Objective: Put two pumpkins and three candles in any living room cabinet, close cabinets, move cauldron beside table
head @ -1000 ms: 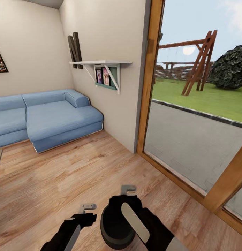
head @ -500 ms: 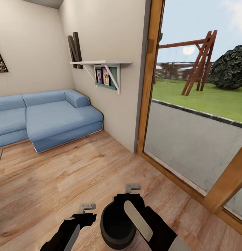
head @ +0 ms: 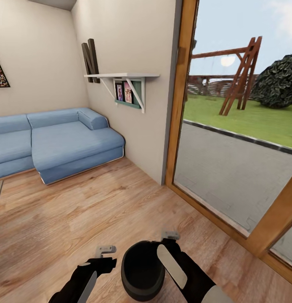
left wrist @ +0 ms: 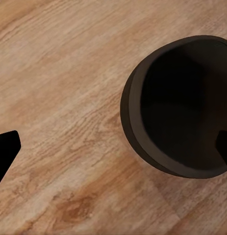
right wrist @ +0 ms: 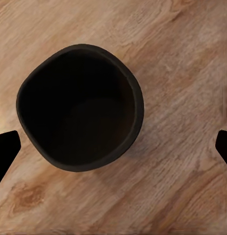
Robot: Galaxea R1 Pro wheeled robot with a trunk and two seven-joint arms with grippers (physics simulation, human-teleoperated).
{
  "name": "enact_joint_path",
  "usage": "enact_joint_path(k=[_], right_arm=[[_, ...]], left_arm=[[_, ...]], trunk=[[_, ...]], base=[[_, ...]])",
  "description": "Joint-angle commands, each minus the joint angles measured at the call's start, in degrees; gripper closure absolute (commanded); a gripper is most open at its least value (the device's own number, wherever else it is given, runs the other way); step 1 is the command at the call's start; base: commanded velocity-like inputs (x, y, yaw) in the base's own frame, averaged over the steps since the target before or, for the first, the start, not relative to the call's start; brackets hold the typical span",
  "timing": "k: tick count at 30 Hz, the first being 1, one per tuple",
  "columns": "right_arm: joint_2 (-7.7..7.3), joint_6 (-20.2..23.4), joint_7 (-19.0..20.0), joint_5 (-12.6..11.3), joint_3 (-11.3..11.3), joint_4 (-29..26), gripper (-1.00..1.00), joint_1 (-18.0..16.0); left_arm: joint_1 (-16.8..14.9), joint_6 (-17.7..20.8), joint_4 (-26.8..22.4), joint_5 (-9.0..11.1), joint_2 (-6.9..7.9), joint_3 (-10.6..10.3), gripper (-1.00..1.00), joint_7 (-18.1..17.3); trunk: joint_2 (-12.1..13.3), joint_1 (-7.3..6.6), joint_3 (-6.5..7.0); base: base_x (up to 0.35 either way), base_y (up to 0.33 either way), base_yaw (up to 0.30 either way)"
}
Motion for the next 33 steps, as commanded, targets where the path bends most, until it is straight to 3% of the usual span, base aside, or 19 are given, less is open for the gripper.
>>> enact_joint_path(k=[1, 6, 8, 12, 23, 33], right_arm=[[0.05, 0.0, -0.4, -0.2, 0.1, 0.8, -1.00, -0.1], [0.29, -3.0, 1.9, -0.2, 0.4, 3.7, -1.00, -0.1], [0.25, -3.5, 2.4, -0.1, 0.5, 5.3, -1.00, -0.1], [0.23, -3.9, 2.8, 0.1, 0.6, 7.5, -1.00, -0.1], [0.31, -4.8, 3.6, 0.1, 0.7, 9.5, -1.00, -0.1], [0.34, -6.4, 5.3, 0.2, 0.7, 12.8, -1.00, -0.1]], left_arm=[[0.0, 0.4, -0.1, 0.7, 0.05, -0.1, -1.00, 0.2], [0.0, 0.9, -0.4, 1.1, 0.08, -0.1, -1.00, -0.8], [0.0, 1.2, -0.5, 1.3, 0.24, -0.1, -1.00, -2.6], [0.0, 2.8, -0.7, 1.3, 0.61, 0.1, -1.00, -9.5], [0.0, 4.1, -0.6, 1.6, 0.61, 0.3, -1.00, -17.0], [0.0, 4.0, -0.6, 1.5, 0.31, 0.3, -1.00, -17.3]], trunk=[[0.0, 0.00, -0.05], [0.0, 0.00, -0.05], [0.0, 0.00, -0.05], [0.0, 0.00, -0.05], [0.0, 0.00, -0.05], [0.0, 0.00, -0.05]], base=[[0.057, 0.000, 0.000], [0.033, 0.000, 0.000], [0.006, 0.000, 0.000], [0.002, 0.000, 0.000], [0.056, 0.000, 0.000], [0.098, 0.000, 0.000]])
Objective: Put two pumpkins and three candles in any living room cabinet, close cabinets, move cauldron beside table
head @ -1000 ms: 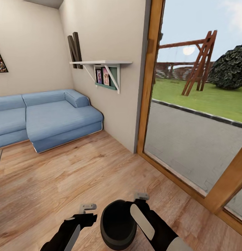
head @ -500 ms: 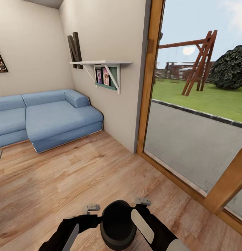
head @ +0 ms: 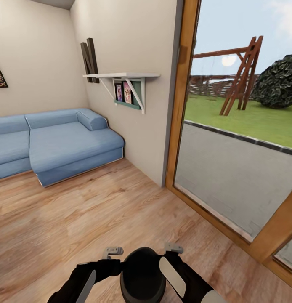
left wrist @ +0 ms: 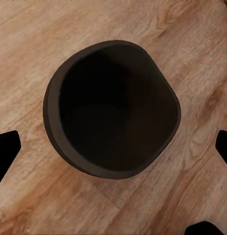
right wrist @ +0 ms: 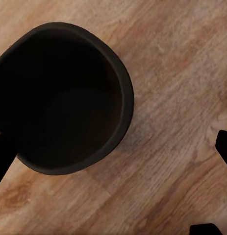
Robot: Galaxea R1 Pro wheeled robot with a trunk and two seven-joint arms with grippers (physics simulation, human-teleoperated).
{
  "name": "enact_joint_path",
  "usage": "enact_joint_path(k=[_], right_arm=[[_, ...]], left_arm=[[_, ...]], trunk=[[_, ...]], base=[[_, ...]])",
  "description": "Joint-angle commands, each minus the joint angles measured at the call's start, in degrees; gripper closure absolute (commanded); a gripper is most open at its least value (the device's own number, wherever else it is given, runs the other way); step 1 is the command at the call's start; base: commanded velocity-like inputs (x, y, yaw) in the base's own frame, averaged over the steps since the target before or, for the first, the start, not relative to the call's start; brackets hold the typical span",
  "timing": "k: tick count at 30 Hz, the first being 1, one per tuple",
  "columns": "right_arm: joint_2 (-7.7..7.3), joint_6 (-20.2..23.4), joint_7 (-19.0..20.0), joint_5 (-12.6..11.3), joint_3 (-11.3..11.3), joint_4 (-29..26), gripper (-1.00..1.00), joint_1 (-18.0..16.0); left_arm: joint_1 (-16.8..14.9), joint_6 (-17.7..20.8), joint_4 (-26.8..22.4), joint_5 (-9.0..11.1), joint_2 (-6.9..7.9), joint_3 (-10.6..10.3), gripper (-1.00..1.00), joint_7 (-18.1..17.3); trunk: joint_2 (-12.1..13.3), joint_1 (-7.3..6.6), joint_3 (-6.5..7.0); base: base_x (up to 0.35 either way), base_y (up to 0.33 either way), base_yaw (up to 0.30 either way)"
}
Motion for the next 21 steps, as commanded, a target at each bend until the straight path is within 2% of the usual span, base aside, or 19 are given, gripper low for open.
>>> enact_joint_path(k=[1, 12, 21], right_arm=[[-0.02, 0.1, -0.4, -0.4, 0.2, -0.1, -1.00, -0.1], [0.02, 0.1, -0.4, -0.4, 0.2, 0.1, -1.00, -0.1], [0.02, 0.1, -0.3, -0.4, 0.4, 0.2, -1.00, -0.1]], left_arm=[[0.0, 0.3, 0.0, 0.3, -0.02, 0.0, -1.00, 0.0], [0.0, 0.3, 0.3, 0.2, -0.14, 0.0, -1.00, 0.1], [0.0, 0.3, 0.3, 0.0, -0.24, 0.0, -1.00, 0.3]], trunk=[[0.0, 0.01, -0.05], [0.0, 0.01, -0.05], [-0.4, 0.23, -0.23]], base=[[0.130, 0.000, 0.000], [0.085, 0.000, 0.000], [0.009, 0.000, 0.000]])
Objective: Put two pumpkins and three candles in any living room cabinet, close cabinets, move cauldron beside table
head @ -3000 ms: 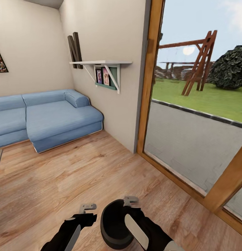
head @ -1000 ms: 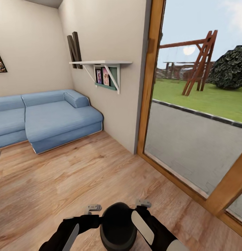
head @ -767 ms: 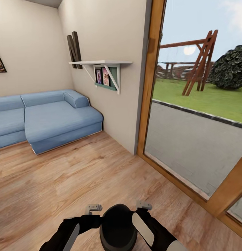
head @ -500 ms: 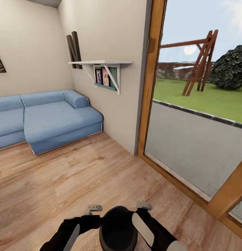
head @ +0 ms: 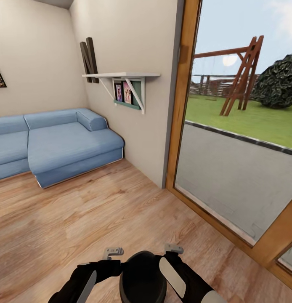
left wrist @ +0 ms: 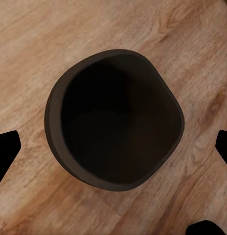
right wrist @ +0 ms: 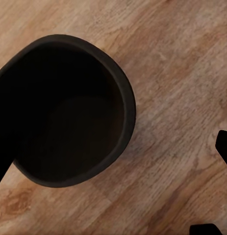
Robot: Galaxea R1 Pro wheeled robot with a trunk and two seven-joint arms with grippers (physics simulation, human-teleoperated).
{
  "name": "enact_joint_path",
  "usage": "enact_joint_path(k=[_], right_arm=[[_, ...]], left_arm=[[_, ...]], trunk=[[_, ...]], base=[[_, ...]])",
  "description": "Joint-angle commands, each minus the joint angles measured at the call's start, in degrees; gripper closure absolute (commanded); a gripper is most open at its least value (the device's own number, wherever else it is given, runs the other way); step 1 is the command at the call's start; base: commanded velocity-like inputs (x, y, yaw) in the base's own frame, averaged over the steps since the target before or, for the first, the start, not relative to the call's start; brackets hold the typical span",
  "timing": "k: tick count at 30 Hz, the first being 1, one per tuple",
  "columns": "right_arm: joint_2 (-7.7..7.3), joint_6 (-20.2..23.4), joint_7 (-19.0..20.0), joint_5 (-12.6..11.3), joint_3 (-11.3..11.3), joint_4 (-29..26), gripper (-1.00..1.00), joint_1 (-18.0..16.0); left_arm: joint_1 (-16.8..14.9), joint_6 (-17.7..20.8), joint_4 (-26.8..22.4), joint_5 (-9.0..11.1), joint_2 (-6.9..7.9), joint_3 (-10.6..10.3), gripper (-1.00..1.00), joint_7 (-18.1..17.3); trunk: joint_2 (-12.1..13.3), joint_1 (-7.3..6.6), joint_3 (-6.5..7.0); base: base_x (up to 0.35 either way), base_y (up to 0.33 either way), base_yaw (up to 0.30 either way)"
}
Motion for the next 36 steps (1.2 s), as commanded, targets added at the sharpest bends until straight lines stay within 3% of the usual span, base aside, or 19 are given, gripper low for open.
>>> enact_joint_path(k=[1, 17, 25, 36], right_arm=[[-0.03, 0.1, -0.4, -0.4, 0.2, -0.1, -1.00, -0.1], [-0.03, -0.3, 1.1, -0.1, 0.3, 2.1, -1.00, -0.1], [-0.03, -2.6, 3.1, 0.2, 0.3, 4.6, -1.00, -0.1], [-0.03, -2.9, 3.3, 0.7, 0.3, 4.8, -1.00, -0.1]], left_arm=[[0.0, 0.3, -0.1, 0.3, -0.02, 0.0, -1.00, 0.0], [0.0, 0.1, 0.1, 0.2, -0.19, 0.0, -1.00, 0.4], [0.0, -0.1, 0.1, 0.5, -0.25, 0.0, -1.00, 3.4], [0.0, -0.3, 0.1, 0.6, -0.48, -0.1, -1.00, 4.0]], trunk=[[-0.4, 0.22, -0.24], [-6.9, 3.73, -3.11], [-10.1, 5.49, -4.55], [-14.5, 7.91, -6.52]], base=[[0.000, 0.000, 0.000], [0.000, 0.000, 0.000], [0.000, 0.000, 0.000], [0.000, 0.000, 0.000]])
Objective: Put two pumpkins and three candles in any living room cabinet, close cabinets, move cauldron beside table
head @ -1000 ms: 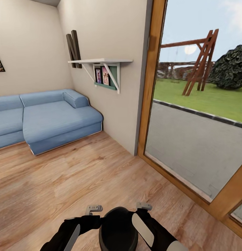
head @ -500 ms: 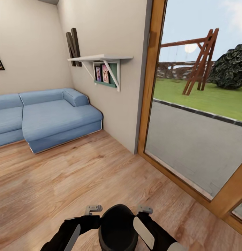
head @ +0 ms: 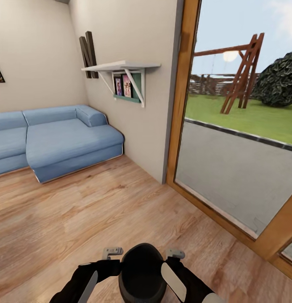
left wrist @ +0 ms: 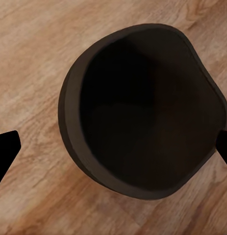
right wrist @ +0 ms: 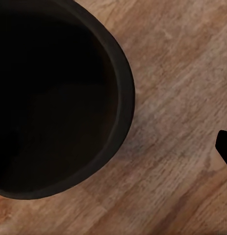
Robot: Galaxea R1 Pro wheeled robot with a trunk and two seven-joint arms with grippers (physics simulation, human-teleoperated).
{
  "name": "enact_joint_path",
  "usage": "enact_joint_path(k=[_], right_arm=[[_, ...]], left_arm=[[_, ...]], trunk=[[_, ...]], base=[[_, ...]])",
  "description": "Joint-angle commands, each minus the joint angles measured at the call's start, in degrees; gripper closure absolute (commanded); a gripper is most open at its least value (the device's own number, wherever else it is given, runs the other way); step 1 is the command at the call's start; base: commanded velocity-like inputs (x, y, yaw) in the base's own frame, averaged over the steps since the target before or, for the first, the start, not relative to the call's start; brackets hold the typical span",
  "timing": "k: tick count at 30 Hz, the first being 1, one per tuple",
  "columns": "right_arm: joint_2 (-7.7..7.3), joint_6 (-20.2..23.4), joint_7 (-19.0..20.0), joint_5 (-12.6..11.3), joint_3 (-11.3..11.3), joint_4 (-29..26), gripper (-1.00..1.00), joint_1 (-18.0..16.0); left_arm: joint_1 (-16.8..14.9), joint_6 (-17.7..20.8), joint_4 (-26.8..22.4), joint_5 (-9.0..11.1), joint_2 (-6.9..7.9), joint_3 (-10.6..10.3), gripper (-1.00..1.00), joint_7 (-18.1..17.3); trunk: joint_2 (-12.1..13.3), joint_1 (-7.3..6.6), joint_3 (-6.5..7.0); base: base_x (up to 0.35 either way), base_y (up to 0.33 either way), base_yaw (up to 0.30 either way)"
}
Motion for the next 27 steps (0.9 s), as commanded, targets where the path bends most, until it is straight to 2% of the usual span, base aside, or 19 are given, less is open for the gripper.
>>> enact_joint_path(k=[1, 14, 18, 21, 27], right_arm=[[-0.04, 0.1, -0.4, -0.4, 0.3, -0.1, -1.00, -0.1], [-0.04, -2.9, 0.4, -0.4, 0.3, -0.1, -1.00, -0.1], [-0.04, -3.6, 0.5, -0.4, 0.3, -0.1, -1.00, -0.1], [-0.04, -4.1, 0.6, -0.5, 1.7, 0.1, -1.00, -0.1], [-0.04, -5.6, 0.8, -0.4, 2.6, 2.7, -1.00, -0.1]], left_arm=[[0.0, 0.3, -0.1, 0.3, -0.01, 0.0, -1.00, 0.0], [0.0, 0.2, 0.0, 0.3, -0.38, -0.1, -1.00, 0.0], [0.0, 0.2, 0.0, 0.3, -0.54, -0.1, -1.00, 0.0], [0.0, 0.2, 0.0, 0.3, -0.56, -0.1, -1.00, 0.0], [0.0, 0.2, 0.0, 0.3, -0.64, -0.1, -1.00, 0.0]], trunk=[[-0.4, 0.22, -0.24], [-5.7, 3.07, -2.57], [-5.7, 3.07, -2.57], [-6.5, 3.51, -2.93], [-8.9, 4.83, -4.01]], base=[[0.000, 0.000, 0.000], [0.000, 0.000, 0.000], [0.000, 0.000, 0.000], [0.000, 0.000, 0.000], [0.000, 0.000, 0.000]])
